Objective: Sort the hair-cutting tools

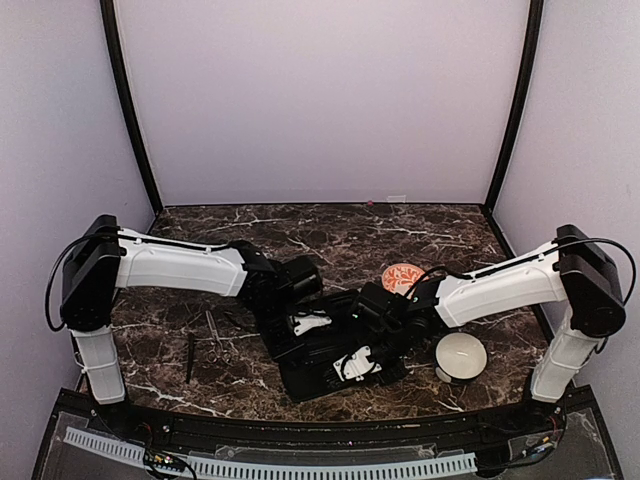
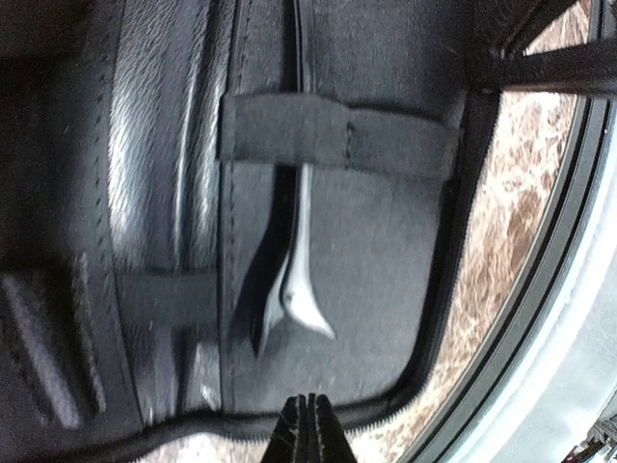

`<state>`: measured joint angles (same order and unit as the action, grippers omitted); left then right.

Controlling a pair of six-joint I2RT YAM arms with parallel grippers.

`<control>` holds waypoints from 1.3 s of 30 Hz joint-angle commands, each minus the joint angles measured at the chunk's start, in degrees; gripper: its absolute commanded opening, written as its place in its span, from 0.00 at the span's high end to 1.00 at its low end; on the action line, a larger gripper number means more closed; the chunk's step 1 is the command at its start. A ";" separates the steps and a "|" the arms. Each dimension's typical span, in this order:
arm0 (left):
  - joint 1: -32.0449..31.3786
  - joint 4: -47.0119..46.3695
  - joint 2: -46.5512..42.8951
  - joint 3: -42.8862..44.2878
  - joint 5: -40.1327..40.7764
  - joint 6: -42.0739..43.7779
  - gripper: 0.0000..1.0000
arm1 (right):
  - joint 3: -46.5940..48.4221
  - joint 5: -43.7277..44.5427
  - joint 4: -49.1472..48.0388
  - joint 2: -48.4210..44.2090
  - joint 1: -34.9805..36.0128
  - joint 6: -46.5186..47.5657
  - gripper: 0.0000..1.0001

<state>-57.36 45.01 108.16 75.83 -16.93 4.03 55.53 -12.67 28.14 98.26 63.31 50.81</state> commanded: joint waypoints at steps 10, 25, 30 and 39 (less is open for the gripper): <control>0.32 -1.99 1.76 0.04 -0.88 0.23 1.00 | -1.34 -2.58 -1.24 2.07 0.48 -2.09 1.00; 0.32 -7.57 4.58 1.60 -5.83 -2.15 0.98 | -1.59 -3.13 -2.03 2.20 0.56 -3.08 1.00; 0.28 -8.51 4.96 2.01 -5.41 -2.49 0.98 | -1.75 -3.26 -2.20 2.26 0.58 -3.10 1.00; 0.32 -9.62 6.18 4.35 -2.89 -1.90 0.95 | -1.99 -3.59 -3.09 2.39 0.56 -3.69 1.00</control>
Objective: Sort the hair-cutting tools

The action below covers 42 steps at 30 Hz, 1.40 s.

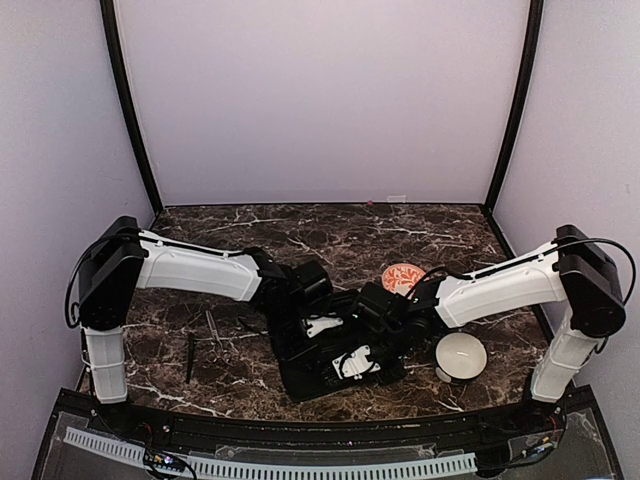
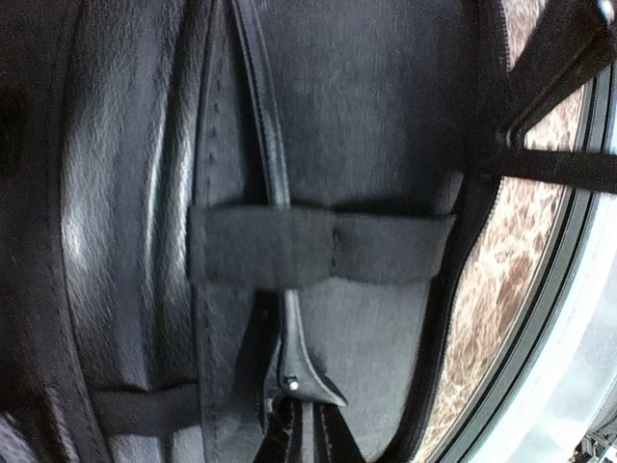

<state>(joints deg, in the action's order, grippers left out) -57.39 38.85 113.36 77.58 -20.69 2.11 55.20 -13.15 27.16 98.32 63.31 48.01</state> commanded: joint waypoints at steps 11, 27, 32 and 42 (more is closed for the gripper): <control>0.35 5.16 -3.92 3.08 8.27 2.90 0.85 | 0.56 -3.12 0.16 1.36 0.45 -2.03 0.96; 10.54 0.77 -30.46 -6.48 46.62 -10.56 0.21 | 13.99 -14.61 14.98 -7.49 -9.54 -11.06 0.63; 20.26 6.83 -35.92 -9.82 43.43 -20.56 0.04 | 11.52 -14.66 12.60 -9.46 -10.92 -11.88 0.63; 27.44 19.54 -39.44 -18.12 31.32 -33.92 0.27 | 3.94 -14.38 4.54 -11.75 -12.50 -13.94 0.63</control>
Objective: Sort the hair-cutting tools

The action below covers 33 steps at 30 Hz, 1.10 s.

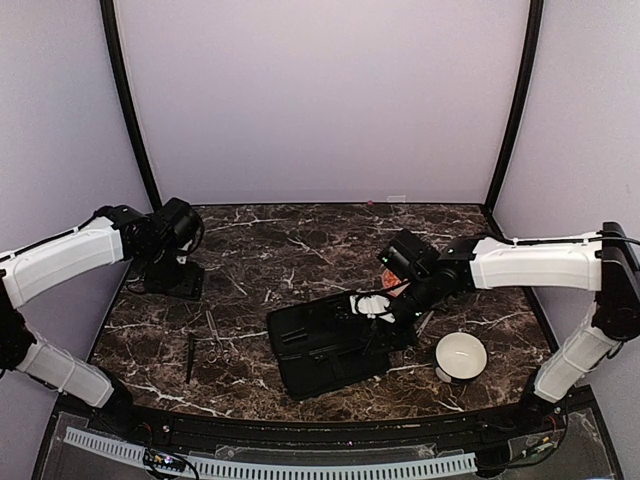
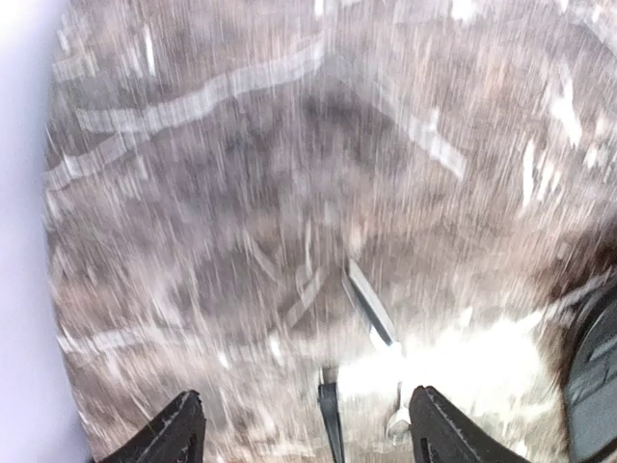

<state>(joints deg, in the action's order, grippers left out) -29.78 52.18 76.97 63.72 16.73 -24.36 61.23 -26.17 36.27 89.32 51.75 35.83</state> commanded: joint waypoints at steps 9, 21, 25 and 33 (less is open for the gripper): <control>-0.19 0.45 -7.22 -16.85 -17.85 -10.90 0.42 | -2.74 0.46 -5.95 -4.54 -0.95 -1.61 0.63; -0.12 -1.77 -1.07 -20.73 -14.45 -14.92 0.60 | -3.31 1.56 -5.97 -5.36 -0.94 -1.53 0.63; -0.26 -2.85 0.93 -20.39 -13.31 -14.90 0.61 | -3.81 1.07 -5.94 -5.39 -0.95 -1.51 0.63; -0.27 -5.98 4.26 -20.95 -13.15 -14.00 0.63 | -3.03 0.87 -5.56 -4.40 -0.95 -1.44 0.63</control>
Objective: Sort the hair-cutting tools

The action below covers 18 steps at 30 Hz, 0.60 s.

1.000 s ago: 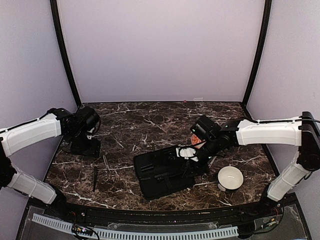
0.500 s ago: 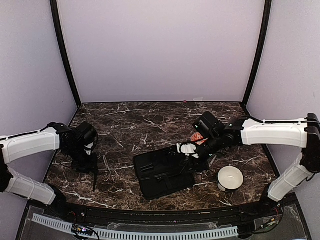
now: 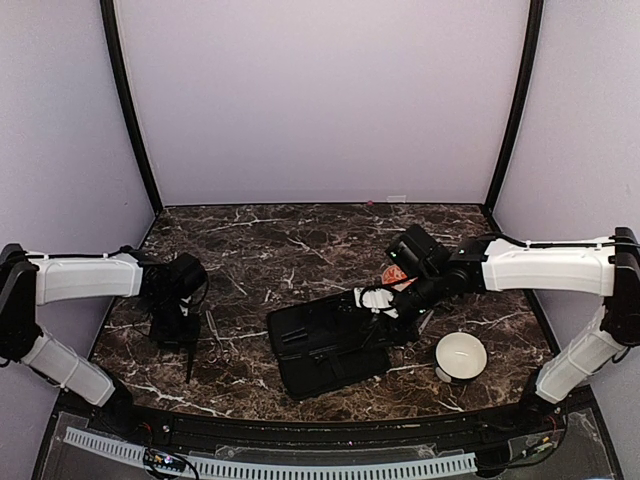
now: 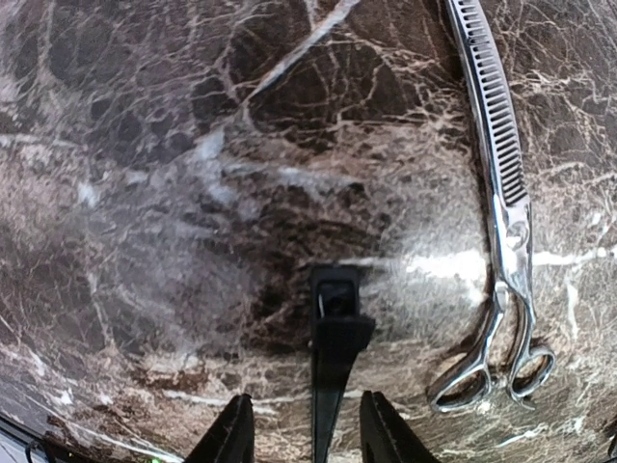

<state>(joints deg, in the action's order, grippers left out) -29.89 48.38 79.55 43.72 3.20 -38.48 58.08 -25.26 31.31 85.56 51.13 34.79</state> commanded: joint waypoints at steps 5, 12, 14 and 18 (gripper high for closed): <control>-0.10 -4.93 4.38 -1.79 -0.43 1.03 0.66 | 0.02 -0.32 -0.55 -0.32 -0.33 -0.41 0.63; -0.16 -6.03 5.18 -1.63 -0.23 2.02 0.86 | 0.48 -0.37 -0.47 0.77 -0.33 -0.25 0.63; -0.10 -5.72 4.97 -0.59 -0.05 2.40 0.88 | 0.98 -0.74 0.09 1.21 -0.33 -0.38 0.63; -0.12 -1.62 3.12 4.28 0.00 4.12 0.91 | 2.62 -2.37 4.29 1.06 -0.33 0.65 0.63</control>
<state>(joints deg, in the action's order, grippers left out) -30.11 43.64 83.96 43.55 1.89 -36.36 58.28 -25.71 32.01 86.28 51.11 34.83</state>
